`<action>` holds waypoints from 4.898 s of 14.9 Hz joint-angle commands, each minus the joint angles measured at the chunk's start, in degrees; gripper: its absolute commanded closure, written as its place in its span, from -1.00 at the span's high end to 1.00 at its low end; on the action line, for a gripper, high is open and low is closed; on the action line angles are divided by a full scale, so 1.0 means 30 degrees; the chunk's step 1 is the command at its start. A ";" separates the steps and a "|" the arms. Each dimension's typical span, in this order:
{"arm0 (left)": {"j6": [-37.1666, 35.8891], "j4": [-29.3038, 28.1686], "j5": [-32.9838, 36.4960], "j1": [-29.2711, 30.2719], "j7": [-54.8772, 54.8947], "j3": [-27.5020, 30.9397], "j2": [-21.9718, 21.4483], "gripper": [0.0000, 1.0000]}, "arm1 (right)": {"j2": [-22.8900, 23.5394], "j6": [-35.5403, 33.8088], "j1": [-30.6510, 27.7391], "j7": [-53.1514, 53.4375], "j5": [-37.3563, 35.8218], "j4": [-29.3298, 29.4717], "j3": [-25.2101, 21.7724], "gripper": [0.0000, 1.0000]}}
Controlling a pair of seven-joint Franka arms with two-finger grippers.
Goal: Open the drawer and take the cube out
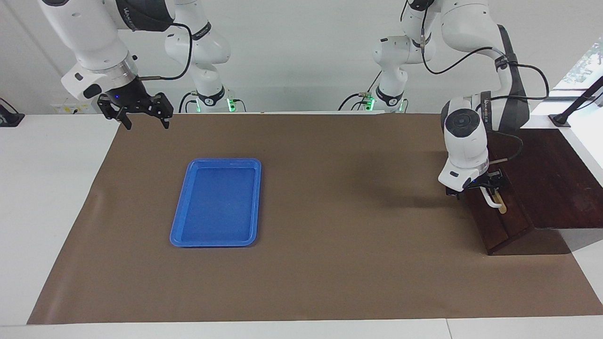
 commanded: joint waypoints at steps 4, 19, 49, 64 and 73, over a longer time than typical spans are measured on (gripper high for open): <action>0.0794 -0.0338 0.0482 0.0326 -0.0496 -0.0090 0.0271 1.00 | -0.0392 0.0126 -0.0289 -0.0079 0.0330 -0.0471 0.0135 1.00; 0.0619 -0.0896 -0.1245 -0.1254 -0.1580 -0.0207 0.0183 1.00 | -0.0392 0.0126 -0.0259 -0.0080 0.0330 -0.0442 0.0136 1.00; -0.1544 0.1034 -0.4996 -0.3688 -0.1318 -0.0207 0.0095 1.00 | -0.0422 0.0127 -0.0201 -0.0196 0.0330 -0.0530 0.0165 1.00; -0.8405 0.8245 -1.1316 -0.0328 -0.4965 0.0262 -0.0196 1.00 | -0.0451 0.0156 -0.0084 -0.0167 0.0330 -0.0617 0.0165 1.00; -0.5744 0.3360 -1.1647 0.2611 -2.0193 0.0291 -0.2510 1.00 | -0.0480 0.0244 -0.0084 -0.0138 0.0330 -0.0676 0.0165 1.00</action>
